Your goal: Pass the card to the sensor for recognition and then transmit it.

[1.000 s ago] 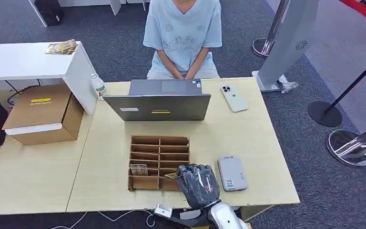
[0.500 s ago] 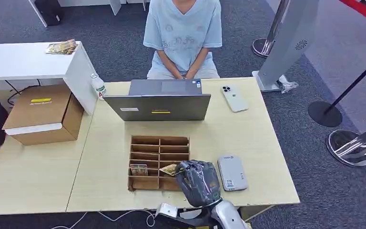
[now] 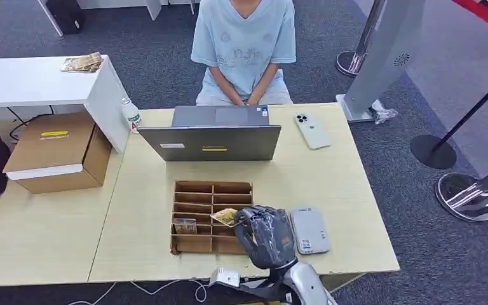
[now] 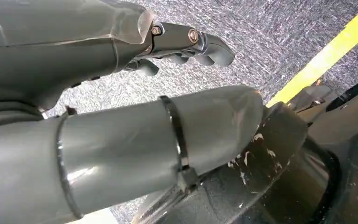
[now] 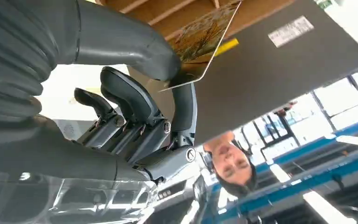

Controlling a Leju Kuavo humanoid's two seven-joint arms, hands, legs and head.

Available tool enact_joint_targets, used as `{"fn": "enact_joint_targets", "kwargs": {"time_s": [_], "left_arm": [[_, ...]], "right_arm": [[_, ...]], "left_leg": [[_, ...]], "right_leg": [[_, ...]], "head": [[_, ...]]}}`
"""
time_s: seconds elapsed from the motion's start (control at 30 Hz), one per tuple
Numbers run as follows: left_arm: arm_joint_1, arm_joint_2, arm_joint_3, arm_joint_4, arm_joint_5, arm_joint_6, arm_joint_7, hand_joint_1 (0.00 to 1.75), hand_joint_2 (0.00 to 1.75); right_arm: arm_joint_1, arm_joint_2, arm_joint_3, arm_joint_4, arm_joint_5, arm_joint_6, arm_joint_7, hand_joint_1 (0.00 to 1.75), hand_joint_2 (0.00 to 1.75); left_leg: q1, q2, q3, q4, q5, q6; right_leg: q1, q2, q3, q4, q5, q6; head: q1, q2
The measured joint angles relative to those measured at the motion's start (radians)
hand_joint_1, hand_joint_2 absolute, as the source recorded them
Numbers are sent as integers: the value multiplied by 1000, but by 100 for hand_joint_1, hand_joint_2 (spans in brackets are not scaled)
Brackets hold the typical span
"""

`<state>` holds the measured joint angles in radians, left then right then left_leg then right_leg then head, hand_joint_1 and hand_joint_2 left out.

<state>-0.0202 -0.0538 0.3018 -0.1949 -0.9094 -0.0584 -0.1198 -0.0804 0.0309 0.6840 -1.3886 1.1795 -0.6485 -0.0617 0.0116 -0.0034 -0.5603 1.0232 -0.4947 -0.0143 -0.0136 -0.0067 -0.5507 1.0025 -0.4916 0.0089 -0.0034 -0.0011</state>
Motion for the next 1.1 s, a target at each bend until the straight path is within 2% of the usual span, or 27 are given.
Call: {"fn": "enact_joint_targets", "kwargs": {"time_s": [0.23, 0.73, 0.93, 1.1], "left_arm": [[-1, 0, 5, 0, -8, 0, -3, 0, 0], [-2, 1, 18, 0, -32, -1, -18, 0, 0], [-3, 2, 22, 0, -39, -1, -27, 0, 0], [-3, 2, 24, 0, -42, -2, -37, 0, 0]], "right_arm": [[-67, 0, 2, 8, 18, -35, -20, 175, 175], [-249, 10, 0, 6, 42, -42, -38, 175, 175], [-353, 26, 0, 21, 26, -30, -17, 175, 175], [-423, 34, 0, 21, -44, 3, -12, 175, 175]], "left_leg": [[0, 0, 0, 0, 0, 0], [0, 0, 0, 0, 0, 0], [0, 0, 0, 0, 1, -1], [0, 0, 0, 0, 1, -1]], "right_leg": [[0, 0, 0, 0, 0, 0], [0, 0, 0, 0, 1, 0], [0, 0, 0, 1, 1, -1], [0, 0, 0, 1, 1, -1]], "head": [[0, 0], [0, 0], [0, 0], [0, 0]]}}
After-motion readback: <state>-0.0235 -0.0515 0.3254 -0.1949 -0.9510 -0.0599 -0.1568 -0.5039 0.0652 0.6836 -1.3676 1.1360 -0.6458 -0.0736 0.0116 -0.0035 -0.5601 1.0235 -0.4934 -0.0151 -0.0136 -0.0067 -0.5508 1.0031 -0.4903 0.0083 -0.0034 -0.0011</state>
